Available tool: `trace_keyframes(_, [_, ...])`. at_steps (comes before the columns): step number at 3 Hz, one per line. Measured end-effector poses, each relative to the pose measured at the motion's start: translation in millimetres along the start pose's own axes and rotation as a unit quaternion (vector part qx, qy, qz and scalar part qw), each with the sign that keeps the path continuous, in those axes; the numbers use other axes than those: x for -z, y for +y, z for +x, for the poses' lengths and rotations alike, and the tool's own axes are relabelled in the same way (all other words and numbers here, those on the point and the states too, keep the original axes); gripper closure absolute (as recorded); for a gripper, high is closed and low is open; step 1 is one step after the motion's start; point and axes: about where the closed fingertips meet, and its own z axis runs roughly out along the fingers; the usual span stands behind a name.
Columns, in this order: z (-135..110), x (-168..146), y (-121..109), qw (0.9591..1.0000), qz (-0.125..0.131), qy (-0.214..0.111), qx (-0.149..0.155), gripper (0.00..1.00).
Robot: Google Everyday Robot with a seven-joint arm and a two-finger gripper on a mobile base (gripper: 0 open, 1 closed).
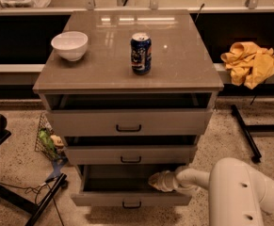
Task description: Open bottom drawer
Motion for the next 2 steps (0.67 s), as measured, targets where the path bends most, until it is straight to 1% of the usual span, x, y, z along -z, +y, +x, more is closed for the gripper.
trace_keyframes(1, [1, -3, 0, 1.0000, -0.001, -0.001, -0.001, 1.00])
trace_keyframes(2, [15, 2, 21, 0.9995, -0.029, 0.008, -0.014, 1.00])
